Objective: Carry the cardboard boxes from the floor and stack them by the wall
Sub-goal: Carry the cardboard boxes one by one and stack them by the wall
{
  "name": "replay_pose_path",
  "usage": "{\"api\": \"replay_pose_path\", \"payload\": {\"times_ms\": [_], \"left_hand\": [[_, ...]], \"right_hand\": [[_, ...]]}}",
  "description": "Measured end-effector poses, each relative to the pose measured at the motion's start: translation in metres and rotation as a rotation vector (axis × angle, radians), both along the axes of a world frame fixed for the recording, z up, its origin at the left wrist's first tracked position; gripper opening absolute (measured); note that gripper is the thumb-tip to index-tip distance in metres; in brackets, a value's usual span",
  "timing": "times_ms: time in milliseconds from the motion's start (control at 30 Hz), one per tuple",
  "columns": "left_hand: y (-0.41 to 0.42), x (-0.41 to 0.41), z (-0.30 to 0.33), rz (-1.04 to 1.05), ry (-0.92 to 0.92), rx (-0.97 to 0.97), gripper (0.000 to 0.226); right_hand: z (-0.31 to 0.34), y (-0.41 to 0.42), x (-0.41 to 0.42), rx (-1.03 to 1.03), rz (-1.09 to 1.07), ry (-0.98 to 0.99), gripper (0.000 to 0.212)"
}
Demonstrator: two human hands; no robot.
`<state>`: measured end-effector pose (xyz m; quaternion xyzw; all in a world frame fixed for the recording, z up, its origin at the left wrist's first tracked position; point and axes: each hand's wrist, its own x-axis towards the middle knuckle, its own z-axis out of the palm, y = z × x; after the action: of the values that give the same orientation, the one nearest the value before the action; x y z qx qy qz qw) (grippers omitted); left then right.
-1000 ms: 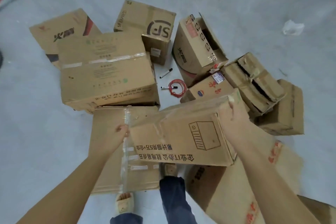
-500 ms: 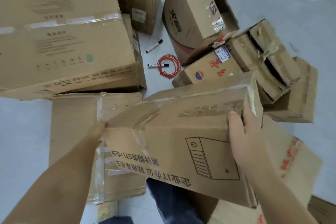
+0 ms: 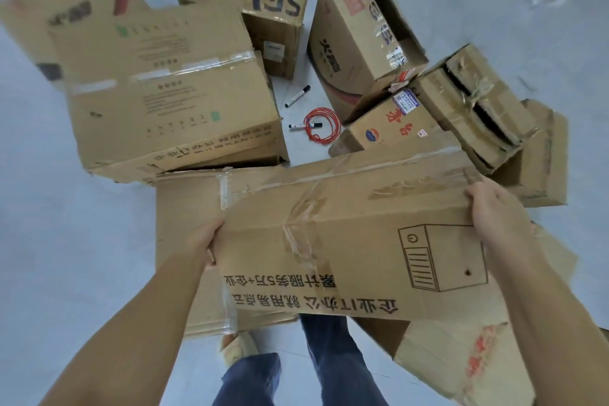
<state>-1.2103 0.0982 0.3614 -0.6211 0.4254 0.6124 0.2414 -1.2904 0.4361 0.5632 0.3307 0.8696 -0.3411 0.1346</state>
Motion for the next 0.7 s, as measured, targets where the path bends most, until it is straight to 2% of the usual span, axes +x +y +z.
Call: {"api": "replay_pose_path", "payload": {"times_ms": [67,100,167,233,367,433,600,700], "left_hand": [[-0.015,0.012,0.032,0.067,-0.031,0.043,0.014],[-0.025,0.020,0.050,0.122,-0.039,0.062,0.020],[-0.043,0.040,0.083,0.214,-0.009,0.081,0.048],[-0.060,0.062,0.116,0.256,0.071,0.055,0.049],[-0.091,0.115,0.177,0.301,0.204,-0.138,0.034],[-0.100,0.142,0.206,0.321,0.277,-0.241,0.028],[-0.101,0.206,0.275,0.473,0.336,-0.456,0.033],[-0.087,0.247,0.303,0.595,0.334,-0.541,0.034]], "right_hand": [[0.020,-0.002,0.013,-0.058,-0.018,0.034,0.028],[0.030,-0.004,0.022,-0.080,-0.020,0.053,0.029],[0.052,-0.009,0.044,-0.120,-0.001,0.094,0.027],[0.071,-0.016,0.063,-0.167,0.011,0.117,0.030],[0.081,-0.021,0.098,-0.359,0.002,0.154,0.019],[0.081,-0.023,0.109,-0.429,-0.016,0.149,0.030],[0.093,-0.046,0.115,-0.573,0.001,0.131,0.045],[0.102,-0.058,0.110,-0.619,0.140,0.071,0.045]]}}
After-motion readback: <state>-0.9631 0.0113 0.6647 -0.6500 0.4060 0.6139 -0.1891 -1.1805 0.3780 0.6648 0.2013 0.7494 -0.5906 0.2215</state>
